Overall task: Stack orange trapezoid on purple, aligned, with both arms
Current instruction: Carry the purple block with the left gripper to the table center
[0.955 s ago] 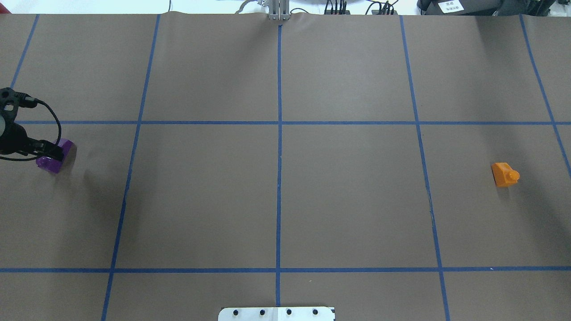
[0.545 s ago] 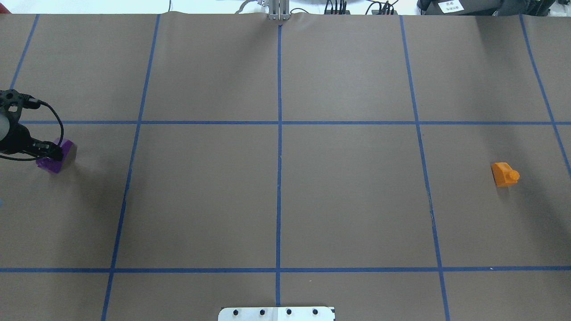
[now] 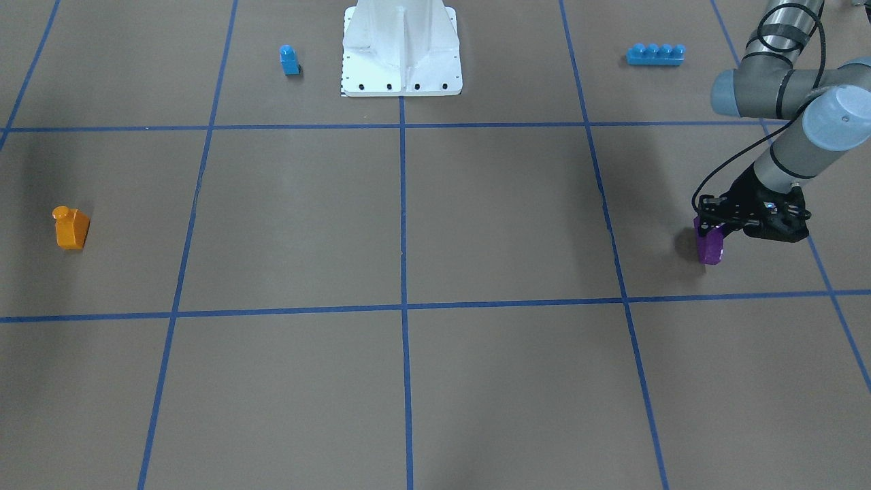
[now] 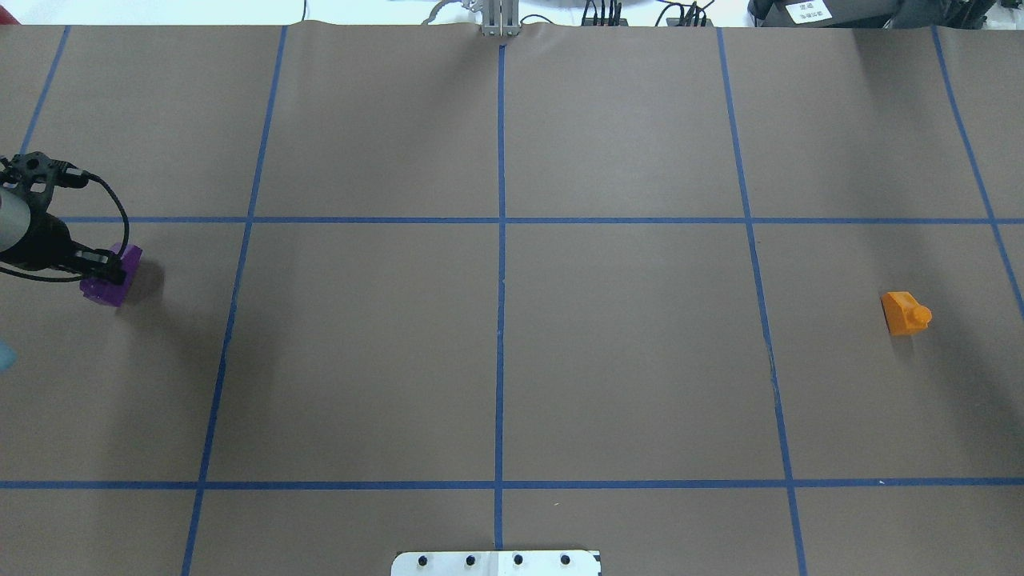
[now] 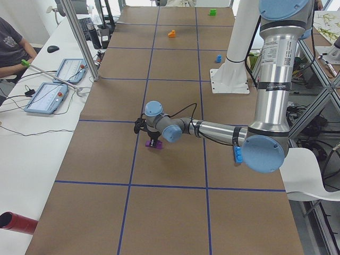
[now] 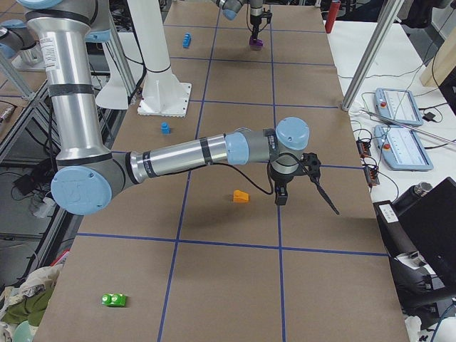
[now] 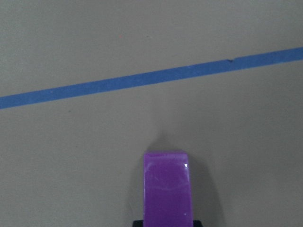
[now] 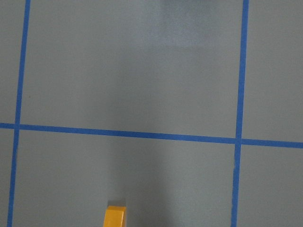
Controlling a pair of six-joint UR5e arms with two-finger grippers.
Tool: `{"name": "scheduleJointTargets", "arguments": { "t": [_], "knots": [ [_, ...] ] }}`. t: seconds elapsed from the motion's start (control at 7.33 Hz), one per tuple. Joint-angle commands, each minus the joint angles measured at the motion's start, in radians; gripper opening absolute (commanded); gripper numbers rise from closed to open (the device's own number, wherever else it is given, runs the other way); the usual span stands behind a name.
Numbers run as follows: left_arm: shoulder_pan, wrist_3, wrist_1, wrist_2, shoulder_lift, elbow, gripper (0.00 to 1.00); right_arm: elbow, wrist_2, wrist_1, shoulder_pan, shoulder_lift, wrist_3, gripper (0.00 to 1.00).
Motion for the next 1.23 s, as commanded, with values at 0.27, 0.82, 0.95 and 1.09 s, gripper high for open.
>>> {"name": "scheduleJointTargets", "arguments": {
  "t": [0.27, 0.82, 0.95, 1.09],
  "knots": [
    [0.055, 0.011, 0.244, 0.000, -0.369, -0.009, 0.00, -0.004, 0.005, 0.000, 0.000, 0.002, 0.000, 1.00],
    [0.261, 0.126, 0.312, 0.208, -0.661, 0.084, 0.00, -0.003, 0.025, -0.002, 0.000, 0.008, 0.002, 1.00],
    [0.288, 0.140, 0.315, 0.208, -0.768, 0.169, 0.00, -0.004, 0.025, -0.002, 0.000, 0.008, 0.003, 1.00],
    [0.326, 0.141, 0.312, 0.217, -0.858, 0.284, 0.00, -0.003, 0.028, -0.002, 0.002, 0.008, 0.006, 1.00]
  ]
}}
